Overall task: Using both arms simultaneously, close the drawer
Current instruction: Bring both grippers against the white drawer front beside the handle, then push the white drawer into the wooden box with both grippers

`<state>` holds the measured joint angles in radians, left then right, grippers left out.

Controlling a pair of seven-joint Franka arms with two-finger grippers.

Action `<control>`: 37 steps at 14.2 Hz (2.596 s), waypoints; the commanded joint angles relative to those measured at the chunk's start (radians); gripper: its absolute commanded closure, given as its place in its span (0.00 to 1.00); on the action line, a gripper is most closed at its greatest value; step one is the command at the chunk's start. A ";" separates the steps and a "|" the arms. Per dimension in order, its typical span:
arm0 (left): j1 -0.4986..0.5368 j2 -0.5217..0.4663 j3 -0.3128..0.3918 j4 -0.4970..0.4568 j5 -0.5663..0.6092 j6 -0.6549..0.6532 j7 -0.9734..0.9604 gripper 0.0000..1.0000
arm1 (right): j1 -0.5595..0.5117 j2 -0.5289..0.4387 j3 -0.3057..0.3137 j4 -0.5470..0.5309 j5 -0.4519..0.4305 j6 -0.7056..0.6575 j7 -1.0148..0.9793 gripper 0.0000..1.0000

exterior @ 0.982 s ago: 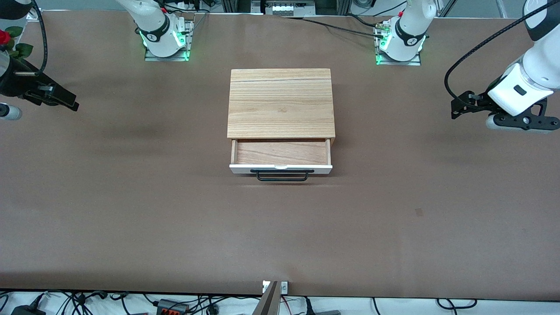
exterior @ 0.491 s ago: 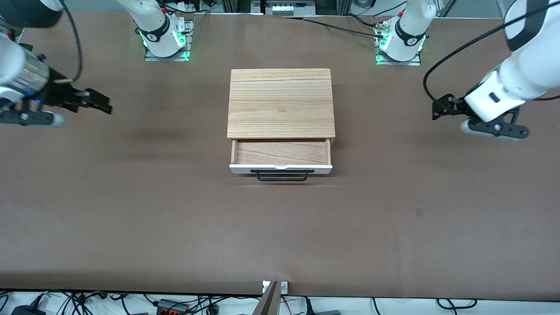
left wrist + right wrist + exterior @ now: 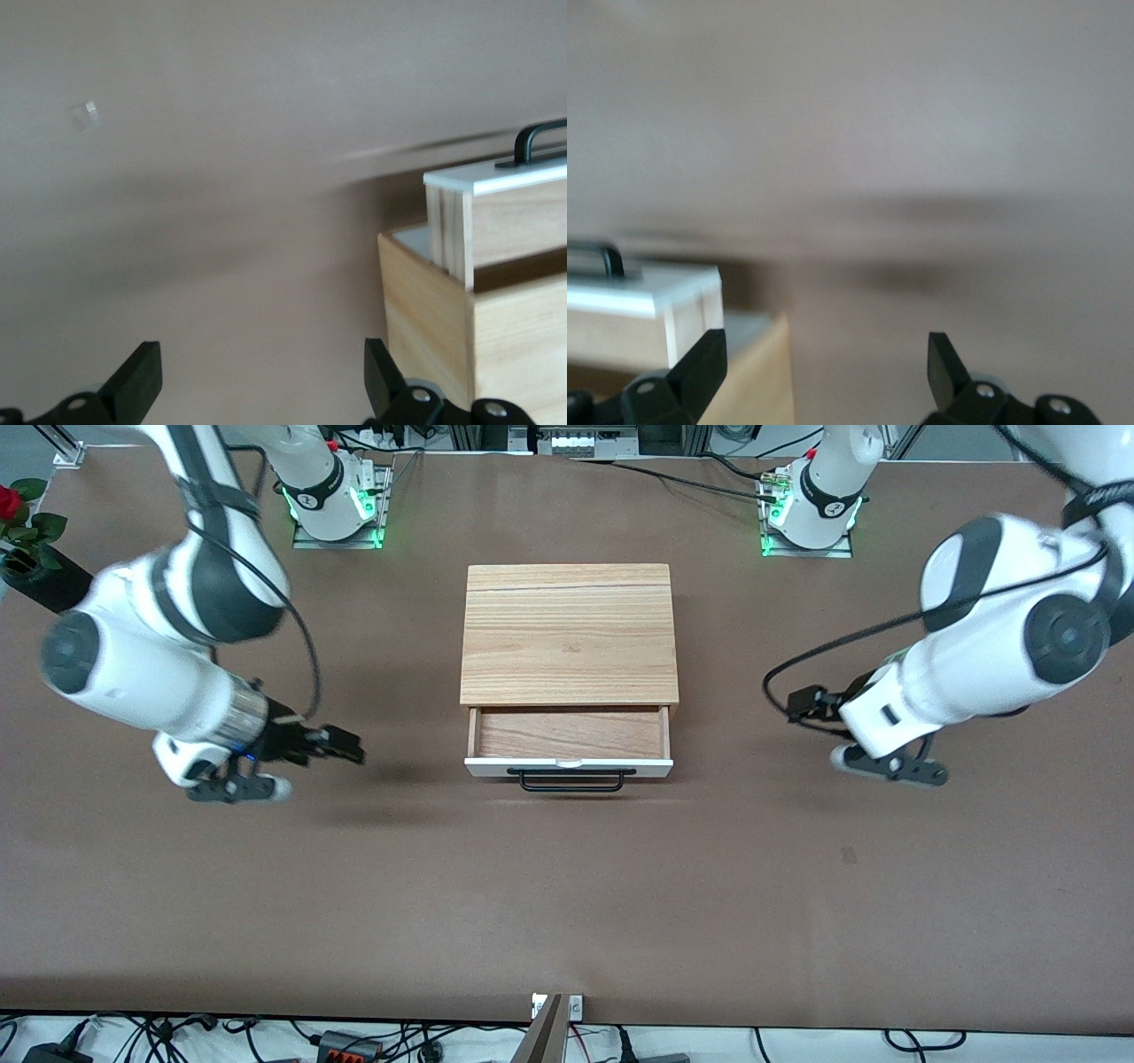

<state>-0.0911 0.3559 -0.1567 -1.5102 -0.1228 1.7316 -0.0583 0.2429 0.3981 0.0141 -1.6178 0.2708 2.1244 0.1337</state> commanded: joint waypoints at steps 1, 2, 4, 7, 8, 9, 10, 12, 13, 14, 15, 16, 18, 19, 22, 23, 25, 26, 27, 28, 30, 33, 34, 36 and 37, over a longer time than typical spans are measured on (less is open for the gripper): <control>-0.065 0.141 0.005 0.133 -0.014 0.041 -0.018 0.00 | 0.074 0.102 -0.005 0.041 0.018 0.200 0.021 0.00; -0.087 0.171 0.005 0.136 -0.014 0.080 -0.017 0.00 | 0.096 0.138 -0.005 0.041 0.018 0.309 0.023 0.00; -0.093 0.222 0.005 0.136 -0.049 0.149 -0.014 0.00 | 0.148 0.194 -0.003 0.039 0.037 0.481 0.052 0.00; -0.096 0.270 0.005 0.136 -0.144 0.232 -0.017 0.00 | 0.211 0.215 -0.003 0.026 0.070 0.503 0.092 0.00; -0.117 0.288 0.005 0.136 -0.144 0.259 -0.017 0.00 | 0.234 0.234 -0.003 0.021 0.070 0.502 0.092 0.00; -0.133 0.299 0.008 0.137 -0.140 0.284 -0.017 0.00 | 0.257 0.234 -0.003 0.004 0.073 0.499 0.095 0.00; -0.128 0.308 0.009 0.137 -0.143 0.313 -0.014 0.00 | 0.263 0.234 -0.003 -0.007 0.074 0.499 0.095 0.00; -0.140 0.308 0.008 0.136 -0.133 0.319 -0.017 0.00 | 0.257 0.232 -0.003 -0.004 0.076 0.453 0.095 0.00; -0.159 0.308 0.008 0.136 -0.132 0.319 -0.015 0.00 | 0.257 0.231 -0.003 -0.001 0.076 0.418 0.095 0.00; -0.165 0.308 0.008 0.133 -0.132 0.319 -0.014 0.00 | 0.257 0.225 -0.003 -0.001 0.076 0.392 0.095 0.00; -0.162 0.308 0.008 0.128 -0.132 0.319 -0.003 0.00 | 0.257 0.222 -0.003 -0.001 0.076 0.372 0.095 0.00; -0.161 0.307 0.006 0.119 -0.133 0.315 -0.002 0.00 | 0.256 0.219 -0.005 -0.001 0.076 0.359 0.095 0.00; -0.180 0.308 0.008 0.114 -0.133 0.307 -0.005 0.00 | 0.256 0.212 -0.005 -0.001 0.076 0.333 0.095 0.00; -0.182 0.308 0.006 0.104 -0.133 0.307 -0.003 0.00 | 0.256 0.211 -0.005 -0.001 0.076 0.324 0.095 0.00; -0.187 0.310 0.006 0.093 -0.133 0.299 0.000 0.00 | 0.256 0.205 -0.005 -0.001 0.076 0.301 0.095 0.00; -0.188 0.308 0.005 0.093 -0.133 0.261 0.001 0.00 | 0.256 0.203 -0.005 -0.001 0.076 0.301 0.095 0.00; -0.191 0.305 0.005 0.094 -0.133 0.201 0.002 0.00 | 0.256 0.203 -0.005 -0.001 0.076 0.301 0.095 0.00; -0.191 0.305 0.005 0.094 -0.135 0.181 0.002 0.00 | 0.257 0.203 -0.005 -0.001 0.076 0.299 0.095 0.00; -0.191 0.305 0.005 0.094 -0.135 0.175 0.002 0.00 | 0.259 0.203 -0.005 -0.001 0.076 0.292 0.095 0.00; -0.191 0.305 0.005 0.094 -0.138 0.174 0.002 0.00 | 0.259 0.199 -0.005 -0.001 0.076 0.279 0.096 0.00; -0.193 0.305 0.005 0.094 -0.141 0.161 0.002 0.00 | 0.256 0.192 -0.005 -0.001 0.076 0.241 0.095 0.00; -0.196 0.307 -0.012 0.093 -0.144 0.138 0.000 0.00 | 0.253 0.180 -0.005 0.001 0.076 0.160 0.096 0.00; -0.194 0.307 -0.012 0.093 -0.146 0.131 0.000 0.00 | 0.253 0.177 -0.005 0.001 0.076 0.132 0.096 0.00; -0.196 0.307 -0.014 0.093 -0.146 0.111 0.000 0.00 | 0.253 0.173 -0.005 0.001 0.076 0.103 0.096 0.00; -0.196 0.308 -0.015 0.093 -0.146 0.102 0.000 0.00 | 0.253 0.173 -0.005 0.001 0.076 0.094 0.096 0.00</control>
<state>-0.2780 0.6685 -0.1679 -1.4109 -0.2479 1.8795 -0.0721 0.4990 0.5918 0.0074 -1.6029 0.3300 2.2512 0.2300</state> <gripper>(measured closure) 0.000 0.000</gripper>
